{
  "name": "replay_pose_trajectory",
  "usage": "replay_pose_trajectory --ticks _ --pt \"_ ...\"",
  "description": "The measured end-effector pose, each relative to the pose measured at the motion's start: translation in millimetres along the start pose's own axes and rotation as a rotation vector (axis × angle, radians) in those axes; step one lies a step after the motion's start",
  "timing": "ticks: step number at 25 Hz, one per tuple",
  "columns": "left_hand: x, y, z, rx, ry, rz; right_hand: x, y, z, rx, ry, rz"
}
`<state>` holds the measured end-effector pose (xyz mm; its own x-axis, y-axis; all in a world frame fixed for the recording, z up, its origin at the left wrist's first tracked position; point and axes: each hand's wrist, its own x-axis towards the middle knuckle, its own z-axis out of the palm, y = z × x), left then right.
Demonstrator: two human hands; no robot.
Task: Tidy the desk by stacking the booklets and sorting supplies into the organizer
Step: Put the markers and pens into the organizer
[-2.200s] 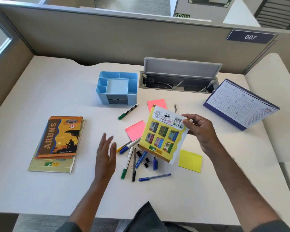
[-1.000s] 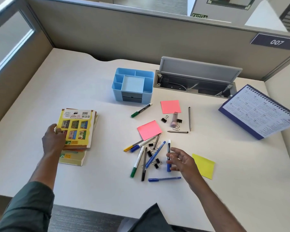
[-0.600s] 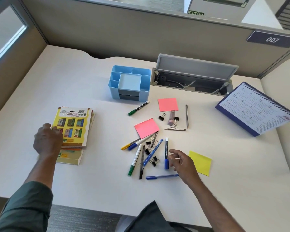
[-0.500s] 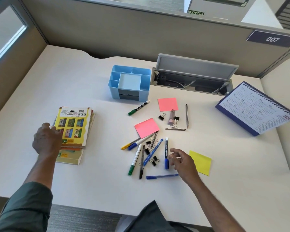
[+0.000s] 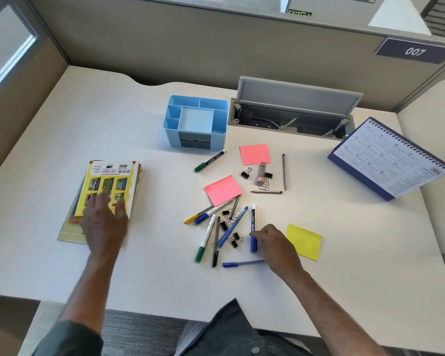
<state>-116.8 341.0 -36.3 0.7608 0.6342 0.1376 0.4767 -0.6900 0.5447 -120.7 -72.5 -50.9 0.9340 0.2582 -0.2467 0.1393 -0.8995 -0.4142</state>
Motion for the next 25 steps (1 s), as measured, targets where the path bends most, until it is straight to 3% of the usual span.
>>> replay_pose_trajectory --ticks 3,7,16,22,25 --pt "-41.2 16.3 6.0 -0.105 -0.076 0.057 4.1 4.5 4.4 -0.162 -0.043 -0.087" --pt "-91.4 51.9 9.0 -0.191 -0.251 0.082 13.5 7.8 2.7 -0.191 0.009 -0.145" --pt "-151.7 134.4 4.5 -0.455 -0.687 0.29 9.3 -45.3 -27.1 0.129 0.173 -0.227" --pt "-138.3 149.2 7.2 -0.468 -0.545 0.408 11.3 -71.8 -43.1 0.173 0.215 -0.295" --pt "-122.4 148.8 7.0 -0.471 -0.481 0.409 11.9 -74.2 -42.3 0.298 0.201 -0.229"
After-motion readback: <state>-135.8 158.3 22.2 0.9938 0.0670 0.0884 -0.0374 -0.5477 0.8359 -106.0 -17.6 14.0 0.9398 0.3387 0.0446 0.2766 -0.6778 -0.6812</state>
